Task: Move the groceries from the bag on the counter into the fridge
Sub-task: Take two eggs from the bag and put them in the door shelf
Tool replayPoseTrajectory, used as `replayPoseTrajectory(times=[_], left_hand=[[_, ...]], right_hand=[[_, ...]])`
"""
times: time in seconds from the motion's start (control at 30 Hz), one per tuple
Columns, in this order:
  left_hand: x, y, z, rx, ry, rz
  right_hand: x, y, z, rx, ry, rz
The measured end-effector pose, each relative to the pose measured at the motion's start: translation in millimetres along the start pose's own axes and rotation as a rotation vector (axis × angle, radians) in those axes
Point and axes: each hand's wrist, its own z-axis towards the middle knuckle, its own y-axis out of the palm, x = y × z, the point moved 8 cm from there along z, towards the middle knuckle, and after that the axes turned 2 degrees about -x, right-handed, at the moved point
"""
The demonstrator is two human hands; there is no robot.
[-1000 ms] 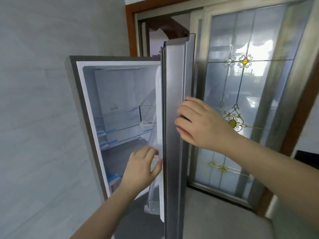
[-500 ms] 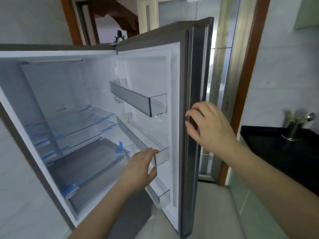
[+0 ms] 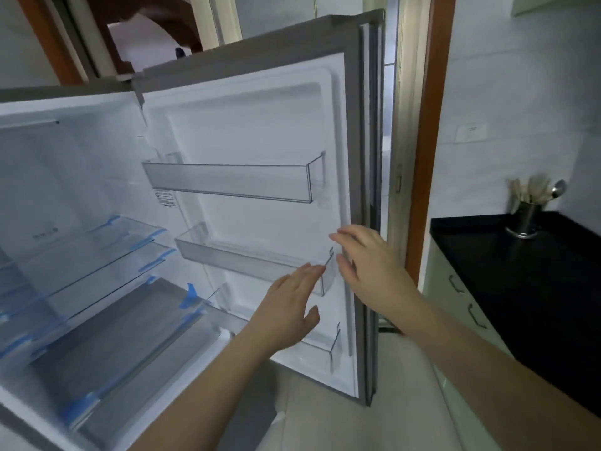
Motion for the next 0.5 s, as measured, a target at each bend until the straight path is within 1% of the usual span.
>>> replayPoseTrajectory(times=[0.1,0.2,0.33,0.4,0.5], left_hand=[[-7,13,17,-0.045,0.016,0.006],[-28,15,25,-0.011,-0.027,0.052],[-64,11,33,0.033,-0.104,0.154],[-87,6,40,0.044,-0.179,0.201],[-126,8,47,0.017,-0.293,0.258]], right_hand=[[24,23,10,-0.118,0.139,0.193],[43,39,16,-0.201,0.196,0.272],[56,56,19,-0.243,0.164,0.161],[59,69,23,-0.276,0.145,0.081],[67,80,35,-0.224,0.184,-0.015]])
